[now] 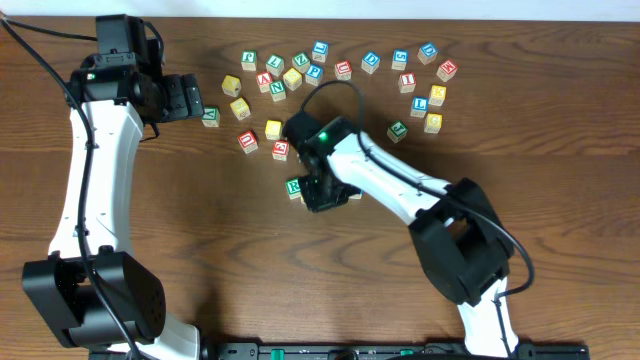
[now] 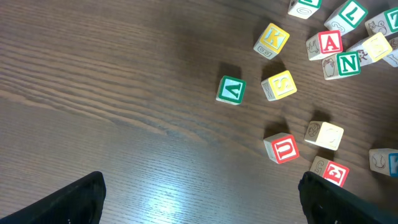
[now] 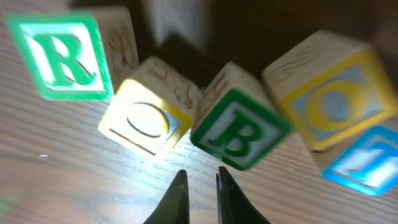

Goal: Spell out ROBOT

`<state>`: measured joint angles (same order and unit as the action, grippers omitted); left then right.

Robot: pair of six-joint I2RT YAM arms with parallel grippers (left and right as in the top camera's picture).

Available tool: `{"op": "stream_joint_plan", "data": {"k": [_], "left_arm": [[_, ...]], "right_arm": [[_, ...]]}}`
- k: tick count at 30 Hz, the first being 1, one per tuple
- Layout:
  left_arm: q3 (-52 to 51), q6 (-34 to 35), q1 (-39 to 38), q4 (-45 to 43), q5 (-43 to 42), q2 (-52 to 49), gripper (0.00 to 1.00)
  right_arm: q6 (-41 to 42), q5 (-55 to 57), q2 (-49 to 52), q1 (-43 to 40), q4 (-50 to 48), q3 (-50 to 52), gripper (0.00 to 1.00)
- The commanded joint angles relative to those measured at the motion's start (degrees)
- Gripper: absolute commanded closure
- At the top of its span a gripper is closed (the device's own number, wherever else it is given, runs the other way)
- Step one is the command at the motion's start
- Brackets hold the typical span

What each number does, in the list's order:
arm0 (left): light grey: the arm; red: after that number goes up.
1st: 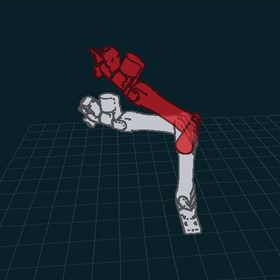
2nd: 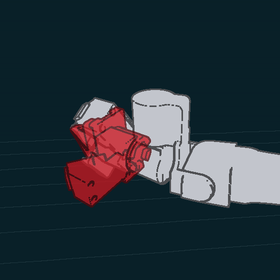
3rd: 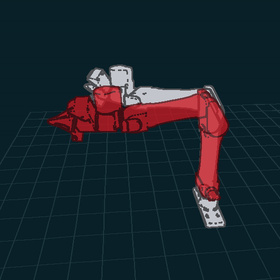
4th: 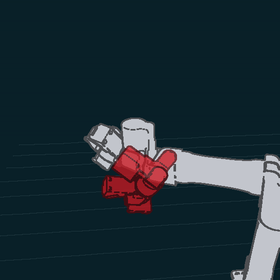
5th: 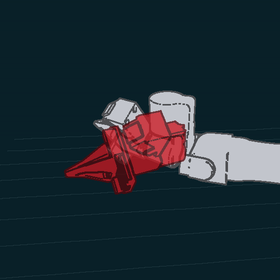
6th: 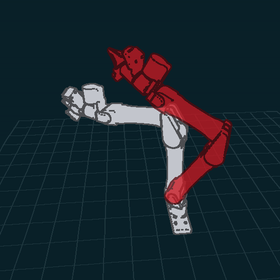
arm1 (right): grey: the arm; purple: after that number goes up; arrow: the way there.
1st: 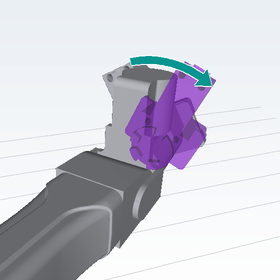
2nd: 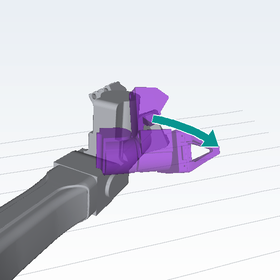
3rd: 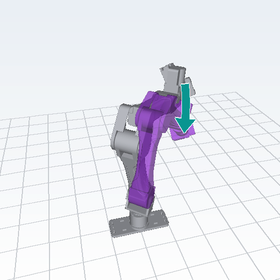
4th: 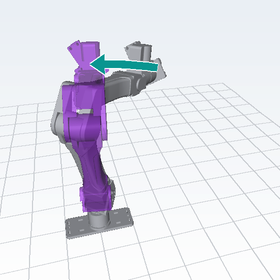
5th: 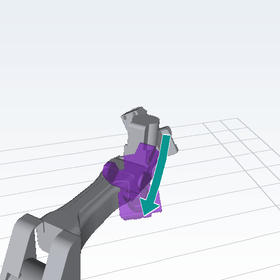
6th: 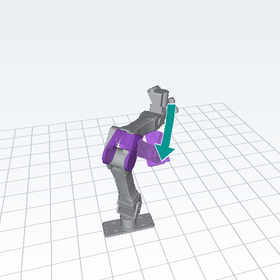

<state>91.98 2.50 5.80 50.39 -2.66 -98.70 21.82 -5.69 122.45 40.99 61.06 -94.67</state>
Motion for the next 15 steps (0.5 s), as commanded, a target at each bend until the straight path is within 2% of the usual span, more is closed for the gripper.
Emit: {"op": "stream_joint_plan", "data": {"k": [1, 4, 10, 15], "left_arm": [[0.87, -0.79, 0.07, 0.09, 0.72, 0.11, 0.02], [0.87, -0.79, 0.07, 0.11, 0.72, 0.11, 0.02], [0.87, -0.79, 0.07, 0.11, 0.72, 0.11, 0.02], [0.87, -0.79, 0.07, 0.11, 0.72, 0.11, 0.03]], "right_arm": [[0.46, -0.87, -4.72, -3.02, -0.52, -2.12, 0.87], [2.19, -0.9, -4.44, -4.98, -3.45, -1.86, 0.87], [5.49, -0.87, -2.27, -6.08, -10.49, -1.09, 0.93], [8.96, -0.87, 0.76, -5.7, -12.33, -1.09, 0.96]]}}
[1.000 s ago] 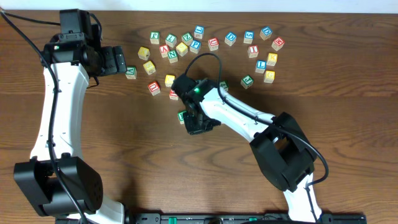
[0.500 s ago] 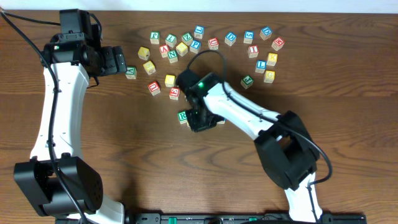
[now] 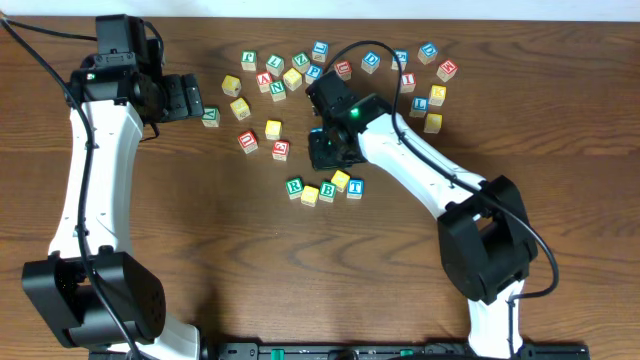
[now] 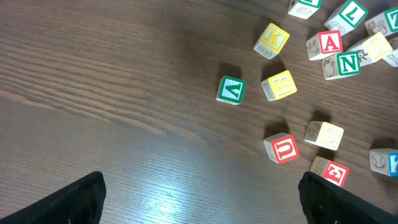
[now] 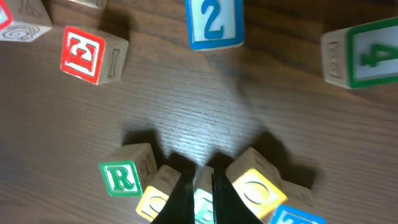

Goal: Spell out ROBOT

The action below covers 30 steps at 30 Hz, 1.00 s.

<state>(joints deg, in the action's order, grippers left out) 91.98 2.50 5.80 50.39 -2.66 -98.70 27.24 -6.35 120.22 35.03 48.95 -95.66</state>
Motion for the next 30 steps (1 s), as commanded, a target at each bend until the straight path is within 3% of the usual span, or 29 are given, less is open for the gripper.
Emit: {"op": "stream_joint_plan", "data": {"k": [1, 30], "left_arm": [[0.87, -0.79, 0.09, 0.09, 0.72, 0.11, 0.02], [0.87, -0.79, 0.07, 0.11, 0.72, 0.11, 0.03]], "right_arm": [[3.63, -0.22, 3.5, 0.26, -0.22, -0.11, 0.97], [4.59, 2.99, 4.44, -0.22, 7.89, 0.09, 0.99]]}}
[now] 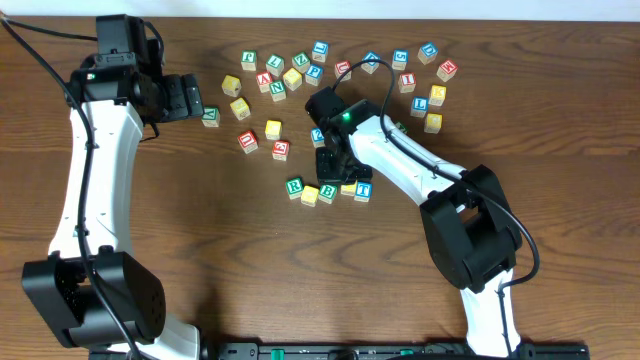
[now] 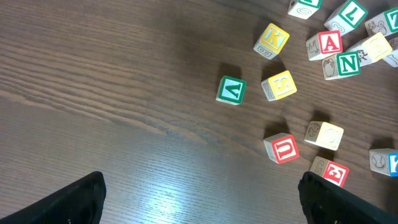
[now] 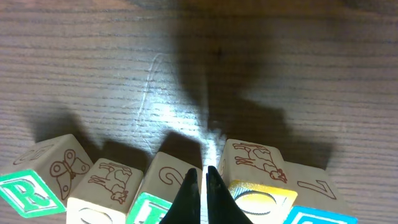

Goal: Spell out ROBOT

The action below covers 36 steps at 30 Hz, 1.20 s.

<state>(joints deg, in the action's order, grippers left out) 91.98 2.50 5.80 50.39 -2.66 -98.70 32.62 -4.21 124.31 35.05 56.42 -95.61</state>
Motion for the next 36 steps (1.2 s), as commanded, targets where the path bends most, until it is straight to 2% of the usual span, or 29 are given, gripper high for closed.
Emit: {"op": "stream_joint_plan", "data": {"k": [1, 6, 16, 24, 29, 36], "left_arm": [[0.87, -0.79, 0.07, 0.11, 0.72, 0.11, 0.02], [0.87, -0.79, 0.07, 0.11, 0.72, 0.11, 0.02], [0.87, -0.79, 0.07, 0.11, 0.72, 0.11, 0.02], [0.87, -0.79, 0.07, 0.11, 0.72, 0.11, 0.02], [0.87, -0.79, 0.07, 0.11, 0.72, 0.11, 0.02], [0.87, -0.79, 0.07, 0.11, 0.72, 0.11, 0.02]], "right_arm": [[-0.98, 0.85, 0.07, -0.26, 0.68, 0.04, 0.99], [-1.86, 0.63, -2.23, -1.01, 2.03, 0.02, 0.99], [-3.96, 1.16, -14.45, -3.89, 6.58, 0.04, 0.98], [-4.02, 2.8, -15.19, -8.48, 10.69, 3.54, 0.99], [-3.98, 4.33, -15.17, -10.29, 8.02, 9.46, 0.99], [-3.72, 2.16, -15.13, -10.51, -1.66, 19.1, 0.98]]}}
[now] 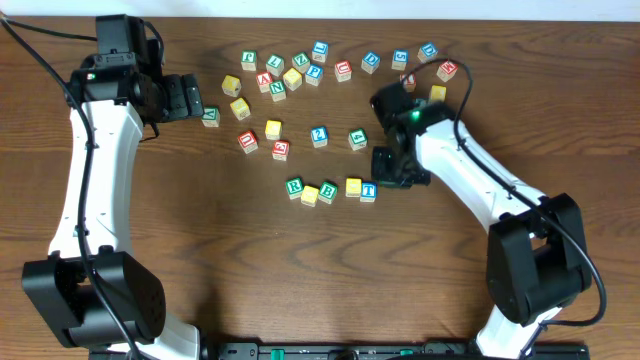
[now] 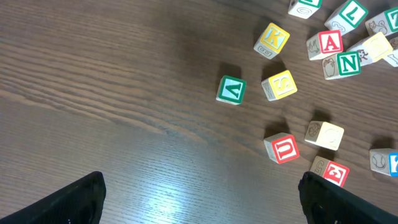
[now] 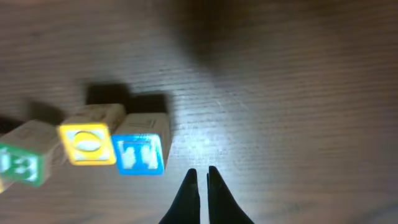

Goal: Spell out ROBOT

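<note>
Five letter blocks stand in a row near the table's middle: green R [image 1: 294, 186], yellow O [image 1: 310, 195], green B [image 1: 328, 192], a second yellow O [image 1: 353, 187] and blue T [image 1: 369, 191]. My right gripper [image 1: 392, 172] is just right of the T, shut with nothing in it. In the right wrist view its tips [image 3: 202, 173] sit apart from the blue T [image 3: 138, 152], with the yellow O [image 3: 87, 144] beside that. My left gripper [image 1: 190, 100] hangs wide open at the far left, over bare wood [image 2: 200, 180].
Several loose letter blocks are scattered along the back of the table [image 1: 290, 70], with a blue 2 [image 1: 319, 136] and a green 4 [image 1: 357, 138] just behind the row. Near the left gripper lie a green V [image 2: 231, 90], yellow S [image 2: 278, 85] and red U [image 2: 283, 149].
My right gripper was shut against the back of the row between the B and the second O; now it is to the right of the T. The left arm has not moved.
First my shut right gripper was low over the crooked row at the B. Then it was behind the row, with the second O out of line. Then its tips were at the row's back. Now the five blocks stand in a line.
</note>
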`<state>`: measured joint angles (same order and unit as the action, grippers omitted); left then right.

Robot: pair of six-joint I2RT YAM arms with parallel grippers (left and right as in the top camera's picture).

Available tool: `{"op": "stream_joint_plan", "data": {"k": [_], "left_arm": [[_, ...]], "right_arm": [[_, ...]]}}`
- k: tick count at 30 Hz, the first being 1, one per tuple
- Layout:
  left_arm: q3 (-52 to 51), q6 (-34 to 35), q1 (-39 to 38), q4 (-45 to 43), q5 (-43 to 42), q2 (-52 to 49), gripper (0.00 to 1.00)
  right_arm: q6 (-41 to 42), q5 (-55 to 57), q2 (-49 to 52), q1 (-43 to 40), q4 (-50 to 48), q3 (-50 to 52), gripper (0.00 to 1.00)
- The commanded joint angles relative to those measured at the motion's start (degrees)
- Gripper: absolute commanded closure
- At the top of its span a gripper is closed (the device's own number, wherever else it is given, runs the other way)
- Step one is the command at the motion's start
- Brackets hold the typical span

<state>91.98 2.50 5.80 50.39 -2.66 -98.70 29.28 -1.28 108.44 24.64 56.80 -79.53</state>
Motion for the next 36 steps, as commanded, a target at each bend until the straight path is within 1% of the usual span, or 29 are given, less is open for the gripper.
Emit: {"op": "stream_joint_plan", "data": {"k": [1, 6, 13, 17, 20, 28, 36], "left_arm": [[0.87, -0.79, 0.07, 0.11, 0.72, 0.11, 0.02], [0.87, -0.79, 0.09, 0.11, 0.72, 0.11, 0.02], [0.87, -0.79, 0.07, 0.11, 0.72, 0.11, 0.02], [0.87, -0.79, 0.09, 0.11, 0.72, 0.11, 0.02], [0.87, -0.79, 0.07, 0.11, 0.72, 0.11, 0.02], [0.87, -0.79, 0.07, 0.11, 0.72, 0.11, 0.02], [0.87, -0.79, 0.07, 0.11, 0.72, 0.11, 0.02]], "right_arm": [[-0.15, -1.03, 0.74, -0.11, -3.45, 4.42, 0.99], [0.26, -2.86, 0.74, -0.11, -8.46, 9.4, 0.99], [-2.8, -8.55, 0.74, 1.84, -7.74, 10.1, 0.99], [-2.64, -7.67, 0.74, 4.48, -7.98, 10.32, 0.99], [-0.55, -4.57, 0.74, 5.49, -8.0, 10.32, 0.99], [-0.15, -2.93, 0.74, 5.79, -12.2, 10.32, 0.99], [-0.2, -2.75, 0.74, 5.84, -13.03, 10.32, 0.99]]}}
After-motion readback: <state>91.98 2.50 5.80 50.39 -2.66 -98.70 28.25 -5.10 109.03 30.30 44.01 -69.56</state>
